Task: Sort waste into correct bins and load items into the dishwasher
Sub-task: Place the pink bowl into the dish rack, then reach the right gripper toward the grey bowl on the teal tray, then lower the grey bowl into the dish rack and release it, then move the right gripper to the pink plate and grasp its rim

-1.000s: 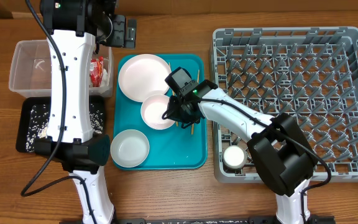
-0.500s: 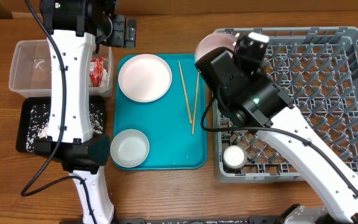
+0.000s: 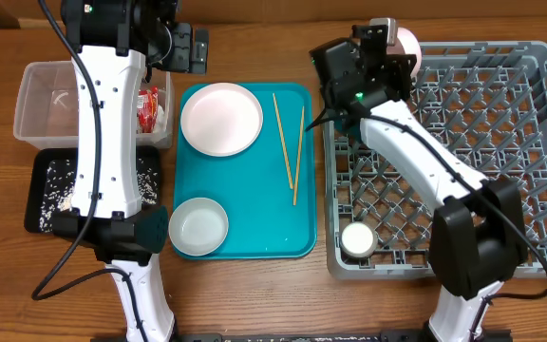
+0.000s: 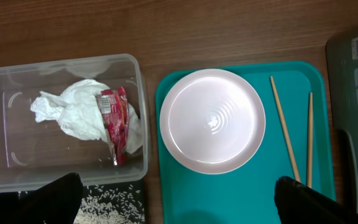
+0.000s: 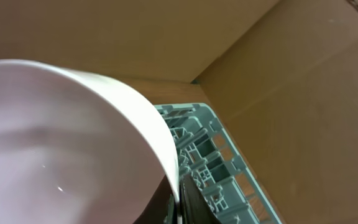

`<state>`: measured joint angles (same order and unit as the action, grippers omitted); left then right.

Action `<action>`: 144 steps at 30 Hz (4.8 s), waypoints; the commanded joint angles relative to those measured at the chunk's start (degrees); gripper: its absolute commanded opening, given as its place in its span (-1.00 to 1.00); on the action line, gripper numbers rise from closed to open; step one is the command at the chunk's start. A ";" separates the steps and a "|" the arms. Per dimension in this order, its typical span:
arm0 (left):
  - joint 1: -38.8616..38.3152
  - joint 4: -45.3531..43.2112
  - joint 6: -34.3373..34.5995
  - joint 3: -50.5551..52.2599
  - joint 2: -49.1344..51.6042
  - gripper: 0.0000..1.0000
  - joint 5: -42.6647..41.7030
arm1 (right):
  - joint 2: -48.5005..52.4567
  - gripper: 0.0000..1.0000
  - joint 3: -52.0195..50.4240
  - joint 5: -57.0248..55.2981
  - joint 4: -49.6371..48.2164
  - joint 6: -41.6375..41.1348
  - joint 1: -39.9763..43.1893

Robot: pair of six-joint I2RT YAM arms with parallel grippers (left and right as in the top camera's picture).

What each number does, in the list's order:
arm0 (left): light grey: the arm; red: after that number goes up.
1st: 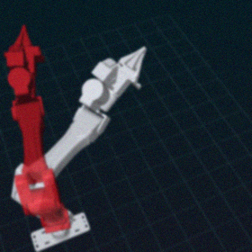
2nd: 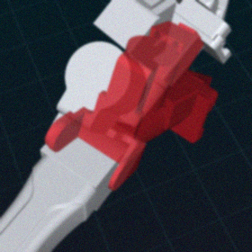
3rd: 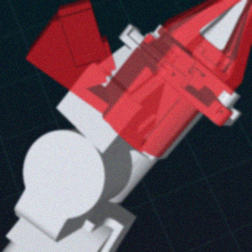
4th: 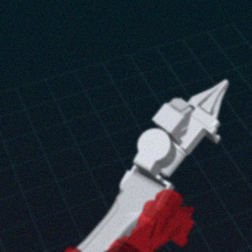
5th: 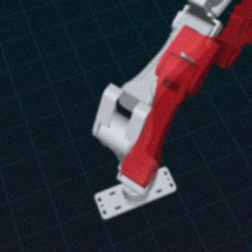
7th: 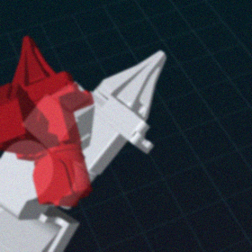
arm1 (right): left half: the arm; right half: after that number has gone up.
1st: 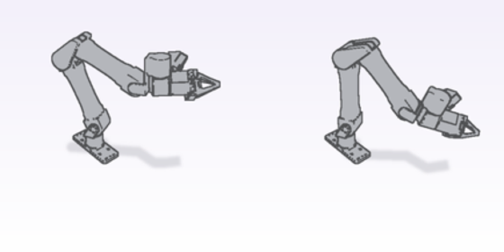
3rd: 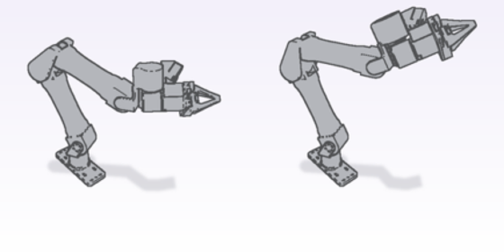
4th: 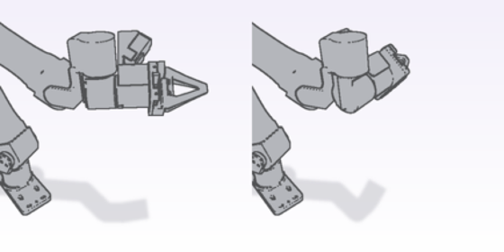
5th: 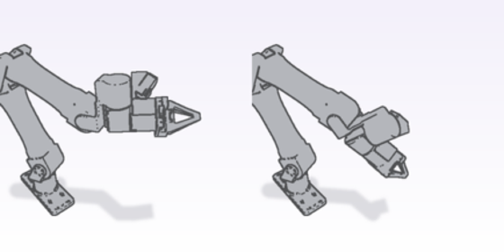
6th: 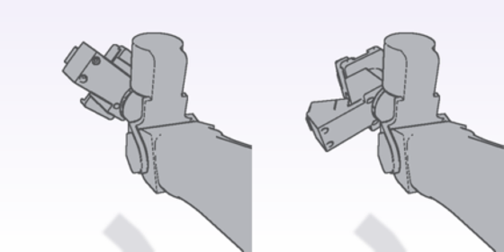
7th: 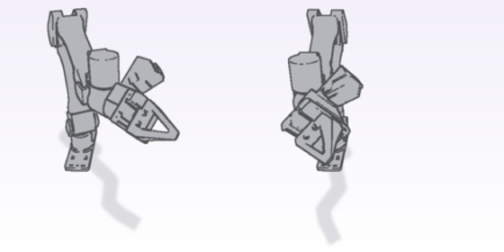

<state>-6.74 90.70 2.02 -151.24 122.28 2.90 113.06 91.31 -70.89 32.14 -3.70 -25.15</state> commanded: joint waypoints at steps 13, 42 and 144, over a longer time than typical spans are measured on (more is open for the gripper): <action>-0.02 -0.07 0.76 -1.07 -0.57 1.00 0.66 | 6.60 -0.92 0.09 2.01 -2.45 5.66 -0.98; -0.02 -0.07 0.76 -1.07 -0.57 1.00 0.66 | -8.74 1.00 6.40 66.58 17.49 -4.81 -11.85; -0.02 -0.07 0.76 -1.07 -0.57 1.00 0.66 | -5.68 1.00 9.31 29.14 50.07 -39.63 -21.97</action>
<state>-6.74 90.70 2.02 -151.24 122.28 2.90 107.63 93.93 -52.01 83.94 -43.18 -47.68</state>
